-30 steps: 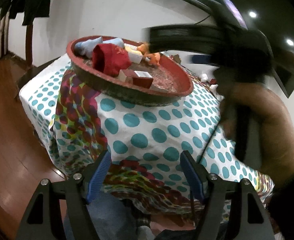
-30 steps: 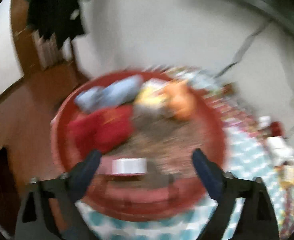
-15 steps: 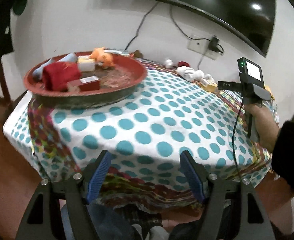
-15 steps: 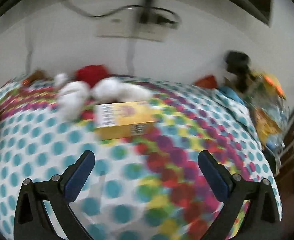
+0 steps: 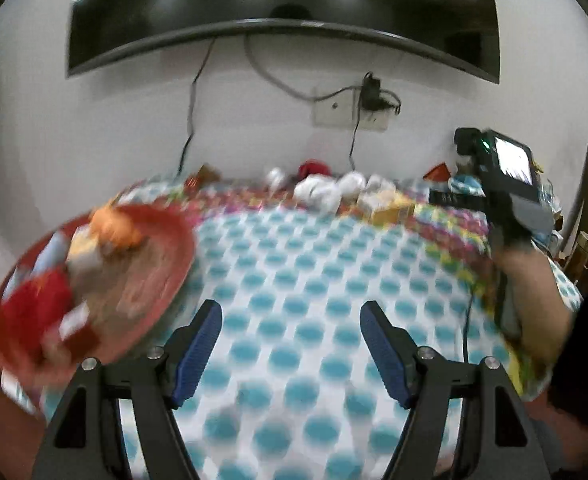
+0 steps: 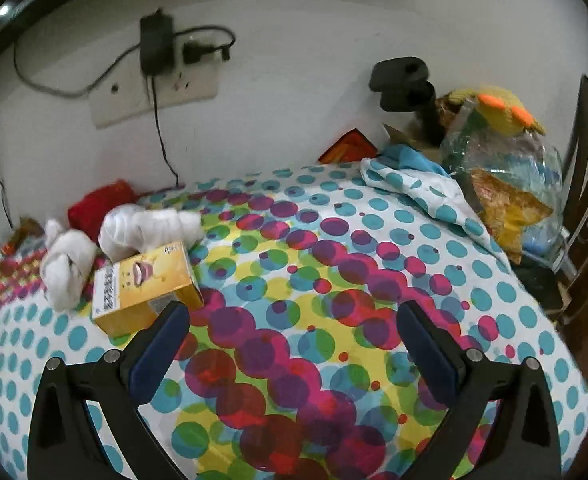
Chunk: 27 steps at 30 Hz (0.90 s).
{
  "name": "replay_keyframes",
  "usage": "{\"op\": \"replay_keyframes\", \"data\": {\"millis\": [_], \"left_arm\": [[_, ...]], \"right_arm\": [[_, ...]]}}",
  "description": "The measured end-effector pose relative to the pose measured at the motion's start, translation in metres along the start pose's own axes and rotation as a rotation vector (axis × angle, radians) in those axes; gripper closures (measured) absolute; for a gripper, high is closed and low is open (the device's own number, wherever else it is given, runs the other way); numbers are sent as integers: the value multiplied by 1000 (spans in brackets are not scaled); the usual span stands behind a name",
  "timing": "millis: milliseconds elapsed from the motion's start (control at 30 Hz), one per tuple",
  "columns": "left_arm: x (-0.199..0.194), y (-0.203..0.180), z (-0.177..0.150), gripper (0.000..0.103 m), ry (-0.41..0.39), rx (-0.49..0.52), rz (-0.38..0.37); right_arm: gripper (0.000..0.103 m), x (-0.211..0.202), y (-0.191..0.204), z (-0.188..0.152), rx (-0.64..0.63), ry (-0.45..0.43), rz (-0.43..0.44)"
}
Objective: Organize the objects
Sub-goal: 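Reach the left gripper to the white rolled cloth and grasp it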
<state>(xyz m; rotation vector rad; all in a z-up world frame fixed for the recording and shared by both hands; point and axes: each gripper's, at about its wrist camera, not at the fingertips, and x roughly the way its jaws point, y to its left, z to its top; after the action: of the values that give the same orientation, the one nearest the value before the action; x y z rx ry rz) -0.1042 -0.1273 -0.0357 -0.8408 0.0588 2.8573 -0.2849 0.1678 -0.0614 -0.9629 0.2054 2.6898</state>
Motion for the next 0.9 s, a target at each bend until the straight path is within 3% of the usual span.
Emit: {"op": "replay_keyframes", "data": {"millis": [267,467,633,867,900], "left_arm": [[99,-42,74,29,13,78,-11],[180,-47,104,29,114,-20,-1],[245,-41,113,29,220,-107,49],[290,-37,112,30,302,-145,70],[292,-39,112,37,304,-135,70]], "right_arm": [[0,12,-28,-2,141,58,72],[0,9,-25,-3,132,44,84],[0,11,-27,-3,145,50,102],[0,8,-25,-2,135,35,109],[0,8,-25,-3,136,33,109]]}}
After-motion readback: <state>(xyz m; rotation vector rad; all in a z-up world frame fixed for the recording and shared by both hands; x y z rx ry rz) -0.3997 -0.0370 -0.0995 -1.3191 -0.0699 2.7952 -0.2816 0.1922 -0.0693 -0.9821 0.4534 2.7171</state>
